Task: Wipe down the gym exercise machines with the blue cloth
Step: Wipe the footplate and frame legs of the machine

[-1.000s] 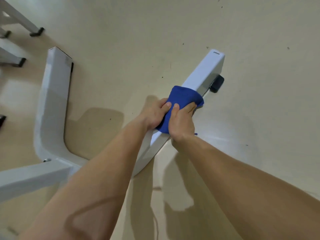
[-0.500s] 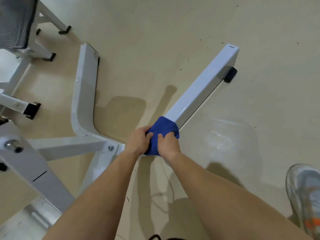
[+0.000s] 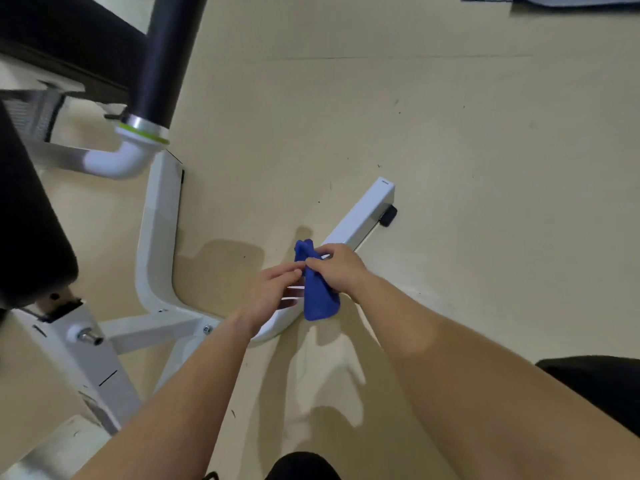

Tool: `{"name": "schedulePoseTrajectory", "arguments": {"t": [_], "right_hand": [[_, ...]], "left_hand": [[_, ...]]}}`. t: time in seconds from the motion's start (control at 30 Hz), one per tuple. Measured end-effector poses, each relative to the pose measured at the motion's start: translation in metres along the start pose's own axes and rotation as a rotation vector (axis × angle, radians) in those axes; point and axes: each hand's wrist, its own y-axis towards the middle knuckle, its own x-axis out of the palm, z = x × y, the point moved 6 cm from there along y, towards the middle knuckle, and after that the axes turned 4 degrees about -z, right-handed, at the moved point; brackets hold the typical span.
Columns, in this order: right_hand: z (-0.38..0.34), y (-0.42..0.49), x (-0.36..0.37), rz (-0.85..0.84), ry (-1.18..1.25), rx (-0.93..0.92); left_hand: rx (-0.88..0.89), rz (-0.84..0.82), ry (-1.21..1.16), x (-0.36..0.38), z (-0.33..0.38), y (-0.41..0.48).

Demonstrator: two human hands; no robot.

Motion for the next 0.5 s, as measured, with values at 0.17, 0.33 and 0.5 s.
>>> {"name": "schedulePoseTrajectory", "arguments": {"t": [0.17,0.33,0.5], "right_hand": [[-0.037,-0.047,-0.066,0.043,-0.331,0.041],[-0.085,-0.118,-0.131,0.018,-0.545,0.119],[-0.176,-0.188,-0.201,-0.061,-0.733,0.166]], "left_hand": [[-0.173,0.129,0.233,0.010,0.040,-0.027],[-0.286,-0.009,0.622,0.042,0.102,-0.069],[-0.298,-0.095,0.742,0.068,0.215,-0.127]]}}
